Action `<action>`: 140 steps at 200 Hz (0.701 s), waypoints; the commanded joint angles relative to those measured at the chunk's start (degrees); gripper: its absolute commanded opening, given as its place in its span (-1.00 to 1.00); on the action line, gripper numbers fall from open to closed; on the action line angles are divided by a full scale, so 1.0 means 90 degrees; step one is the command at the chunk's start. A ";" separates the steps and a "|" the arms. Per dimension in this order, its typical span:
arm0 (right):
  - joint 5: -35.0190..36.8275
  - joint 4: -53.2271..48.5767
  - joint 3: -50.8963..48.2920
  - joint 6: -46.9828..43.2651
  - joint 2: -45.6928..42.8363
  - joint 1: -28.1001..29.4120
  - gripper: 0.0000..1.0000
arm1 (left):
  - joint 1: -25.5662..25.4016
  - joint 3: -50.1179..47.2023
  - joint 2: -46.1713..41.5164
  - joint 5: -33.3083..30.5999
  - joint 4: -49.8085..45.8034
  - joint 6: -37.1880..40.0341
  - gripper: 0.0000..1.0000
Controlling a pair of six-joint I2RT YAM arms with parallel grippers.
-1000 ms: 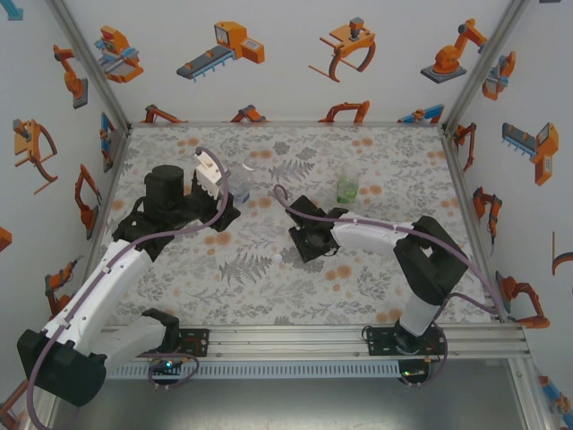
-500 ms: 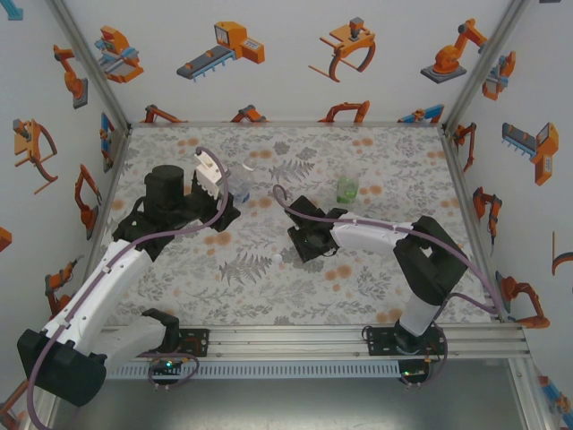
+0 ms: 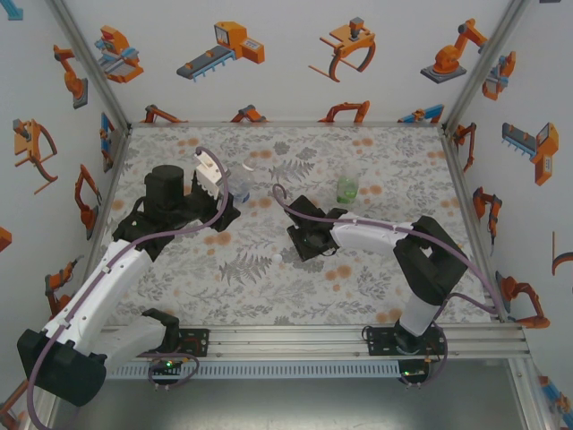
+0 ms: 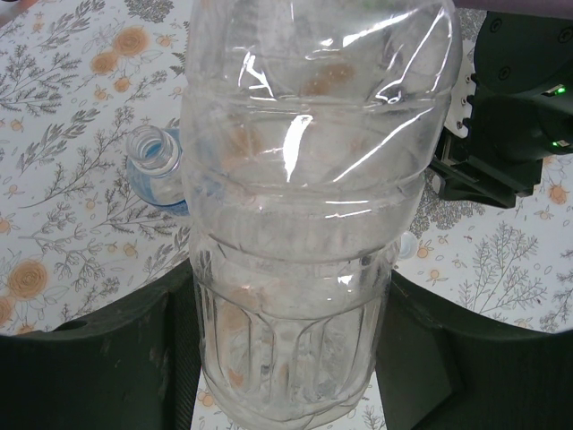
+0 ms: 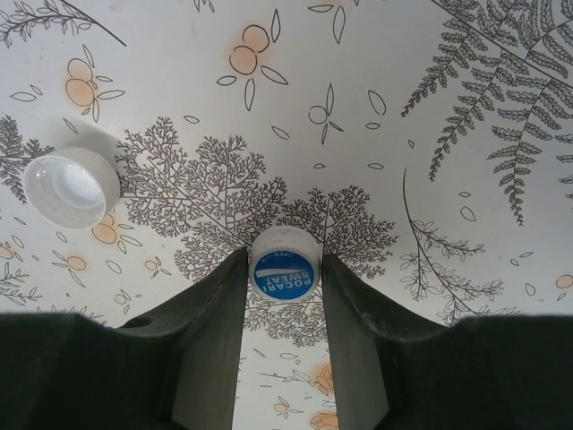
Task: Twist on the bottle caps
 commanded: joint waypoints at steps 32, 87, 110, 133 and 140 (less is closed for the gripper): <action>0.0073 0.0008 0.0081 0.0078 -0.0106 0.0056 -0.36 | 0.0043 -0.0014 0.0004 0.0040 -0.0045 0.0080 -1.00; -0.0165 0.0322 -0.0116 0.0146 -0.0448 0.0010 -0.63 | 0.0034 0.0013 0.0091 0.0450 -0.0069 0.0128 -1.00; -0.0172 0.0323 -0.0193 0.0123 -0.0764 -0.0050 -0.67 | -0.0013 0.0125 0.0221 0.0714 -0.0196 0.0236 -1.00; -0.0370 0.0455 -0.0411 -0.0005 -0.1347 -0.0192 -0.69 | -0.0124 0.0309 0.0330 0.0889 -0.0406 0.0427 -1.00; -0.0434 0.0524 -0.0492 -0.0071 -0.1570 -0.0224 -0.69 | -0.0161 0.0351 0.0347 0.1000 -0.0471 0.0515 -1.00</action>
